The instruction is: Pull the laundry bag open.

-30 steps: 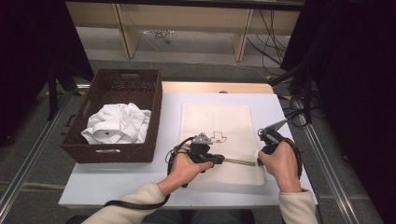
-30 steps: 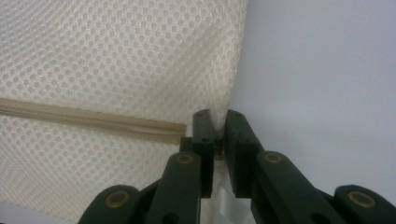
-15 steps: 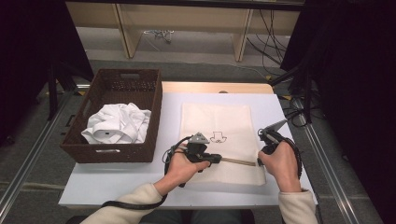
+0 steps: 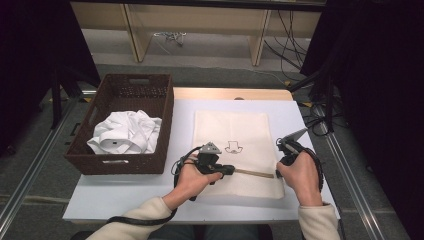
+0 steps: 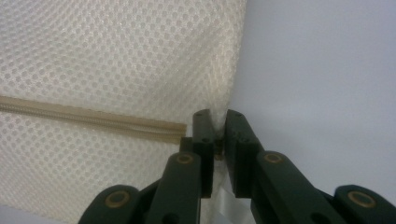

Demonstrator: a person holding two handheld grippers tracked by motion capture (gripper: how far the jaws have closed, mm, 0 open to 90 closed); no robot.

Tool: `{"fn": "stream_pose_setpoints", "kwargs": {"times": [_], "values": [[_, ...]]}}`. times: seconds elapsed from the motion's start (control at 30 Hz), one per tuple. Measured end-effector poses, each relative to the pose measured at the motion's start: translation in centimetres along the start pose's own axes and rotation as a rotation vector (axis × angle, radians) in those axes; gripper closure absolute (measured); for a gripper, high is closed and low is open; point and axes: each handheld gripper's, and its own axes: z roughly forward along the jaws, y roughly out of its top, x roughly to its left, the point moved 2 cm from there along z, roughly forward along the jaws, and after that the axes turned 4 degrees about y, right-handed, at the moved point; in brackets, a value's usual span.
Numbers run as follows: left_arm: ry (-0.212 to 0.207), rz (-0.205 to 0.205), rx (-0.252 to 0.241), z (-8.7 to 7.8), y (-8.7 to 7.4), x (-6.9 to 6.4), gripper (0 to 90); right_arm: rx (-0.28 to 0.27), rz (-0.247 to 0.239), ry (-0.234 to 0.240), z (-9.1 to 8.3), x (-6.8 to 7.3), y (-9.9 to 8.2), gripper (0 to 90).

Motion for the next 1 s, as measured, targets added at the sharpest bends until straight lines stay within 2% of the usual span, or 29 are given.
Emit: {"fn": "stream_pose_setpoints", "kwargs": {"times": [0.73, 0.77, 0.93, 1.0], "values": [[0.011, -0.006, -0.004, -0.53, -0.24, 0.37, 86.7, 0.002, 0.003, -0.006, 0.05, 0.01, 0.01, 84.3], [0.001, -0.011, -0.006, -0.65, -0.17, 0.50, 86.7, 0.004, 0.013, 0.015, -0.11, 0.18, -0.02, 84.3], [0.012, -0.014, -0.008, -0.59, -0.27, 0.42, 86.7, -0.006, -0.006, 0.004, -0.01, 0.12, -0.02, 84.3], [0.008, -0.005, -0.003, -0.68, -0.27, 0.51, 86.7, 0.001, -0.008, 0.016, -0.04, 0.07, 0.01, 84.3]]}}
